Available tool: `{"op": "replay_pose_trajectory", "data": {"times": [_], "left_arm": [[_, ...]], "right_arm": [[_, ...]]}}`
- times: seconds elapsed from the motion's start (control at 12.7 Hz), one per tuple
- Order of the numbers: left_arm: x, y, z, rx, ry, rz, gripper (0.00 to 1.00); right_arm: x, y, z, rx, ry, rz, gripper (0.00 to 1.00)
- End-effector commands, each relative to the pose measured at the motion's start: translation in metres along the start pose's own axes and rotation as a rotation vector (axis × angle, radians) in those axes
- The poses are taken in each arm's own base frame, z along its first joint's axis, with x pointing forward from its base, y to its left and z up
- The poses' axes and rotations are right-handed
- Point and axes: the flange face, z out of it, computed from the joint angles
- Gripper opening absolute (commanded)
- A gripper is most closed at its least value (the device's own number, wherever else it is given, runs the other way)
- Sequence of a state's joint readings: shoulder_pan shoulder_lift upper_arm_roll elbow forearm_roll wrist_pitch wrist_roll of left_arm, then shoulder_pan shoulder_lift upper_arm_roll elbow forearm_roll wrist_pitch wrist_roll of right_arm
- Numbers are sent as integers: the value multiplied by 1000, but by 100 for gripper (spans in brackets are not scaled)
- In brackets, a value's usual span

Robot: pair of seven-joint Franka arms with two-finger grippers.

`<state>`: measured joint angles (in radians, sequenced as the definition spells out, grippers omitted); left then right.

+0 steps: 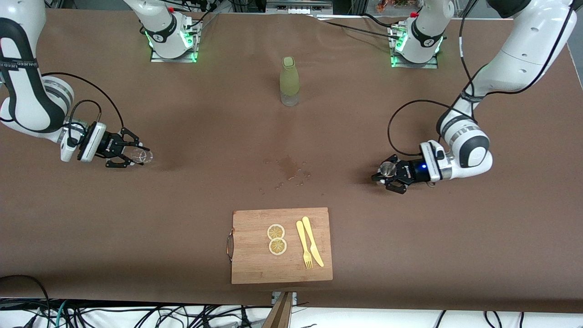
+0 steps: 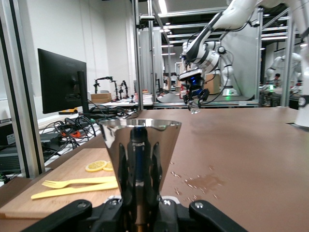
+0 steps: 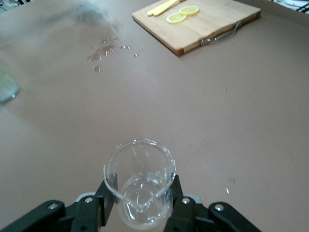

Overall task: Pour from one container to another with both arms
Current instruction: 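Carry the glass cup and jigger back apart toward their spots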

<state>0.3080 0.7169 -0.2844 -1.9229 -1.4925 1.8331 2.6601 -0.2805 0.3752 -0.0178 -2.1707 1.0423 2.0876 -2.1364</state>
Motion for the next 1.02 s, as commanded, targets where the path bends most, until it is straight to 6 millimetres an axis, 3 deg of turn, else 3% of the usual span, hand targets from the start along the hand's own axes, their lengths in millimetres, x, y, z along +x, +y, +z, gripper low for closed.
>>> {"op": "replay_pose_trajectory", "data": {"times": [0.0,0.39,0.63,0.86,0.94], "left_arm": [[-4,7,-36,-45,10,-10,0],[-18,20,-104,-119,3,-45,0],[-29,24,-149,-153,-14,-55,0],[-47,25,-195,-143,-7,-75,0],[-52,21,-203,-160,-5,-67,0]], "right_arm": [[-15,5,7,-25,36,-38,20],[-38,31,22,-50,6,-53,22],[-45,39,31,-50,14,-43,29],[-54,39,39,-43,18,-25,41],[-55,40,40,-44,20,-20,54]]}}
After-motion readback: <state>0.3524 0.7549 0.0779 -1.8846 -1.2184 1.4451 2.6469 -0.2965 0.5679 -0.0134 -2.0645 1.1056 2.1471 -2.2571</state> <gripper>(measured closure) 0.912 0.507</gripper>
